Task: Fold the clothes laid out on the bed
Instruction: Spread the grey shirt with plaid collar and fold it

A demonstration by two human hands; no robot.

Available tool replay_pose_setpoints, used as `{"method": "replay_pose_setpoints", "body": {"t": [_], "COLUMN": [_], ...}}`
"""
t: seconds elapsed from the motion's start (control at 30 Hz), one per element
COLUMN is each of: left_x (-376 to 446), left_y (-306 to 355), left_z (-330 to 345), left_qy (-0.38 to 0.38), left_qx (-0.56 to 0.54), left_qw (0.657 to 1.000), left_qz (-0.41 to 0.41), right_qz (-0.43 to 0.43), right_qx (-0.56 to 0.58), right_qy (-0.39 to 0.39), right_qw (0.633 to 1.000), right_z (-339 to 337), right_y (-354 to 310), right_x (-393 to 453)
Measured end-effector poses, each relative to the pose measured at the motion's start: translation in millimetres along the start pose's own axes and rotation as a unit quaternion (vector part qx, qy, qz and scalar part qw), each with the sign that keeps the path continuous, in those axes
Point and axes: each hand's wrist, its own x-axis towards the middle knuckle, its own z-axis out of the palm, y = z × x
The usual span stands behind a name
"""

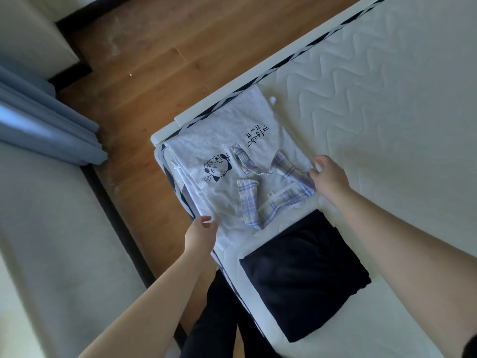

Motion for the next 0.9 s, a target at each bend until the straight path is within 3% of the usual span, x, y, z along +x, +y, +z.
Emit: {"method": "replay_pose_setpoints", "body": {"t": [0.2,0.33,0.43,0.63,0.77,0.9], "left_x": [-52.9,-104.3,-143.1,-185.1,-180.9,-156.5], "left_y": [35.4,52.2,54.0,45.2,52.9,71.7], "left_z": [-69.1,-116.2,-149.1,-206.3,-237.5,-267.5], "left_qy": [-0.012,-0.03,0.002,0.109,0.141,0.156], "left_qx": [0.047,0.143,0.292,0.49,0.515,0.511], "left_qw": [0.996,0.974,0.926,0.773,0.738,0.712], "left_qz": [0.069,0.174,0.24,0.388,0.413,0.456], "right_qz": [-0.031,-0.103,-0.138,-0.237,-0.266,-0.237], "right_qx": [0.034,0.022,-0.02,-0.1,-0.098,-0.147], "right_qy": [-0.052,-0.055,-0.05,0.052,0.098,0.081], "right_qw": [0.998,0.993,0.989,0.965,0.954,0.957], "right_z": [-41.3,-62.6,-69.8,-73.6,-73.5,-63.2], "right_y": [-37.0,-57.7,-71.1,-92.8,-113.9,-152.3], "right_x": [-87.8,-161.2,-210.2,-270.2,-281.9,-268.6]}}
